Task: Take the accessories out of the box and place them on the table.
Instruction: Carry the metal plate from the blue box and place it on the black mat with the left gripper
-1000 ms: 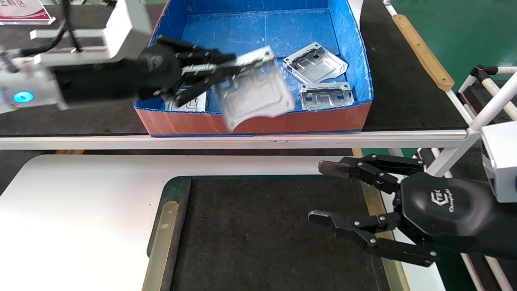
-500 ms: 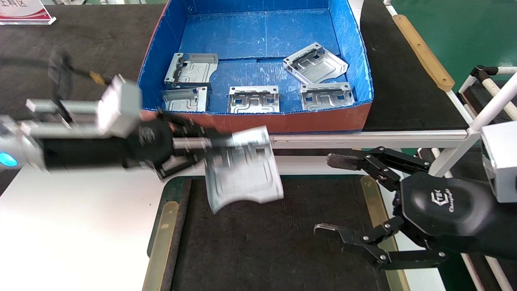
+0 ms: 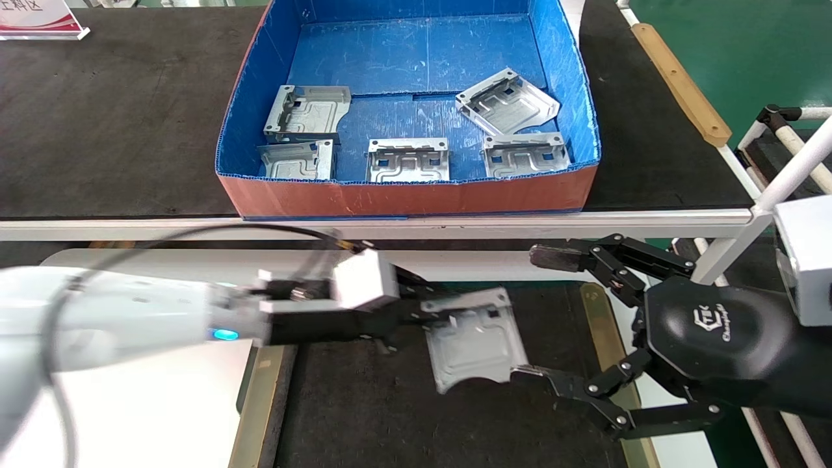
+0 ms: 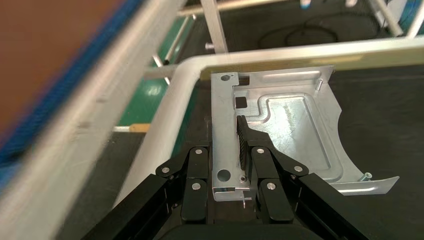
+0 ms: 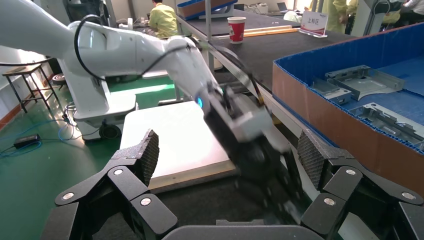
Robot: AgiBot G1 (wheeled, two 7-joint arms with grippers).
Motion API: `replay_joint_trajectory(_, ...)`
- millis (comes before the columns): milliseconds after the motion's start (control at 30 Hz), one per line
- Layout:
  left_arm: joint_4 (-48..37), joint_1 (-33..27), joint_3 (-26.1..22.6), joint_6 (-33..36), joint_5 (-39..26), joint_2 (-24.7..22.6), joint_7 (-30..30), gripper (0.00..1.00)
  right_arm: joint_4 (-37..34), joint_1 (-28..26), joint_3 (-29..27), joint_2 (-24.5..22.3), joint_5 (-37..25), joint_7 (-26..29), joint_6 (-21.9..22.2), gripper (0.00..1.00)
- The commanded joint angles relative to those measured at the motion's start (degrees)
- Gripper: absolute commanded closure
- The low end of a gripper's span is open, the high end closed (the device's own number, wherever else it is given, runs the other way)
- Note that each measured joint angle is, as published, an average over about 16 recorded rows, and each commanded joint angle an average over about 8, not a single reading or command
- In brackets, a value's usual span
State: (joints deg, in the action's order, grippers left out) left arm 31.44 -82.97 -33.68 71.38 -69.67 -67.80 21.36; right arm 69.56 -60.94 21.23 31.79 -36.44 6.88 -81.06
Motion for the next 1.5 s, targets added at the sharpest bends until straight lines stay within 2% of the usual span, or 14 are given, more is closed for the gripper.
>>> replay_joint_trajectory(33,-1.97,0.43,-0.47,-2.22,-0.9,-2.65,1.68,1.0,0.0,0.0,0.0,0.0,0.0,0.0,0.0,0.0)
replay_joint_trajectory(200,-9.14,-0.53,-1.05,-5.97,-1.31,-8.4,6.27,1.0,0.0,0.0,0.0,0.0,0.0,0.0,0.0,0.0)
replay_joint_trajectory(367,-11.35,0.04,-3.24,-10.14,-0.05,-10.68,8.84,1.0,0.0,0.0,0.0,0.0,0.0,0.0,0.0,0.0)
replay_joint_trajectory(800,-1.95,3.34,-17.53,-27.19,6.51,-11.09,5.0,1.0,0.0,0.0,0.0,0.0,0.0,0.0,0.0,0.0)
replay_joint_trajectory(1133,3.0,2.69,-27.96,-32.9,12.6,-10.97,2.65,1.0,0.0,0.0,0.0,0.0,0.0,0.0,0.0,0.0)
replay_joint_trajectory(1433,5.48,1.78,-34.63,-35.61,16.6,-10.88,3.76,1.0,0.0,0.0,0.0,0.0,0.0,0.0,0.0,0.0)
replay_joint_trajectory(1467,5.67,1.69,-35.24,-35.84,17.0,-10.87,3.95,0.98,0.0,0.0,0.0,0.0,0.0,0.0,0.0,0.0)
replay_joint_trajectory(1500,5.82,1.61,-35.77,-36.04,17.34,-10.87,4.13,0.86,0.0,0.0,0.0,0.0,0.0,0.0,0.0,0.0)
